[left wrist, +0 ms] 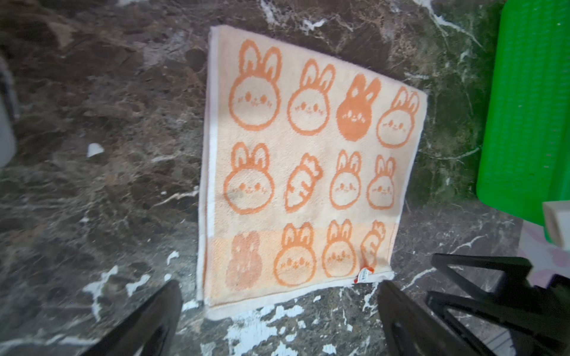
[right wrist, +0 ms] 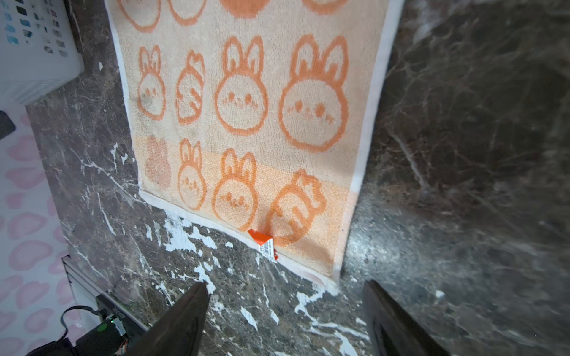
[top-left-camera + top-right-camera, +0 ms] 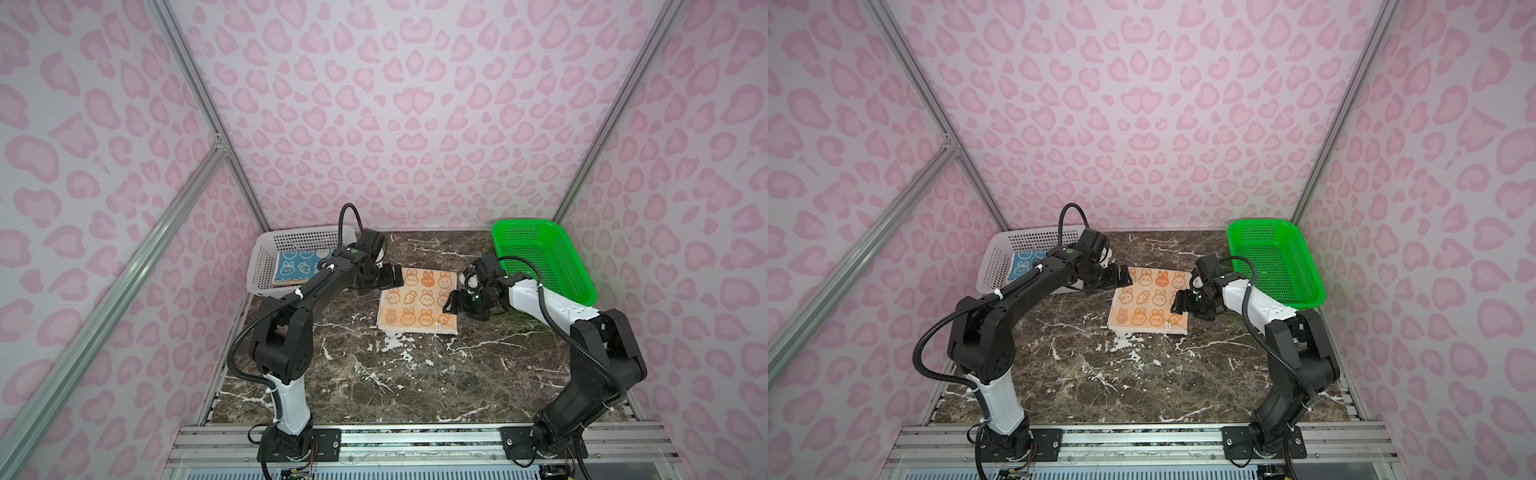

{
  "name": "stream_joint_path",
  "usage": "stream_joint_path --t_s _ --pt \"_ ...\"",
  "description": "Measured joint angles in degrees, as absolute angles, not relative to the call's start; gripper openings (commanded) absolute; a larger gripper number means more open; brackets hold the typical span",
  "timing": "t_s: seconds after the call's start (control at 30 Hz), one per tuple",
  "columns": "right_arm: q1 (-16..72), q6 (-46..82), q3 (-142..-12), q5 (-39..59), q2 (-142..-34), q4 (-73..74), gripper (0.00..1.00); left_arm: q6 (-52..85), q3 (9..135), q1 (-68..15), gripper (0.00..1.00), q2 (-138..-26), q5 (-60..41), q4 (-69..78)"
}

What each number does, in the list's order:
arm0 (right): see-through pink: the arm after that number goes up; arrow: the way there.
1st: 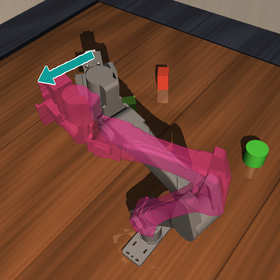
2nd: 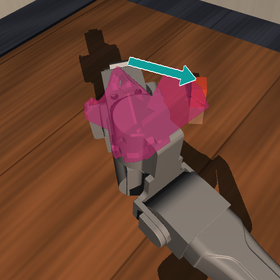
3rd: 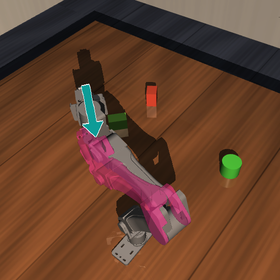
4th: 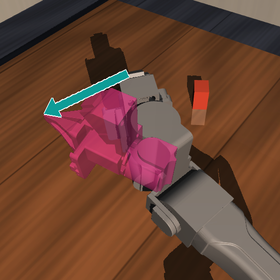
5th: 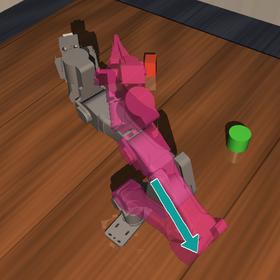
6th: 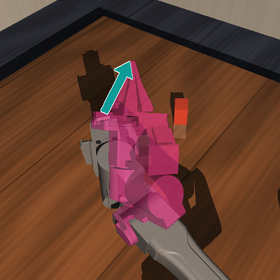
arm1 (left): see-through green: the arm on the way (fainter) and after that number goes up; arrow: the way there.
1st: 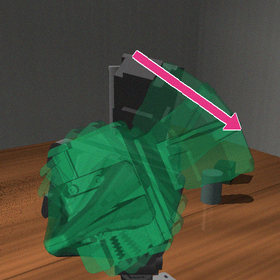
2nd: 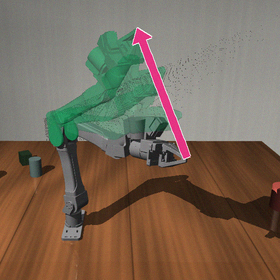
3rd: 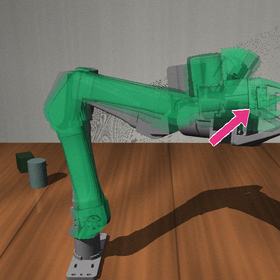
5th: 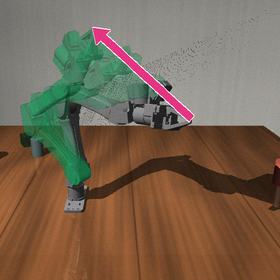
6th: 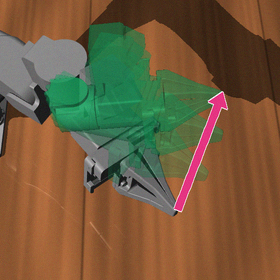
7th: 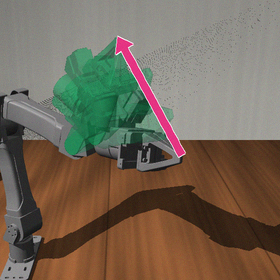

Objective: Fold and stack the towels

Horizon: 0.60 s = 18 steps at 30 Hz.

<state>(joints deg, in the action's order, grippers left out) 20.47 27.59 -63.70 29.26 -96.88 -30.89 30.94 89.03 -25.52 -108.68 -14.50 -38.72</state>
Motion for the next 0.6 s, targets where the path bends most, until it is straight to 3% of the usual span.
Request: stream_joint_path --t_s 0.3,0.6 --pt "22.4 33.6 -59.6 35.4 -102.2 -19.7 0.97 34.5 88.3 -27.2 0.98 -115.6 -19.1 -35.1" --pt "20.5 32.2 -56.2 39.3 -102.0 -14.5 0.98 36.4 76.4 -29.1 0.98 -113.3 -18.7 -26.6"
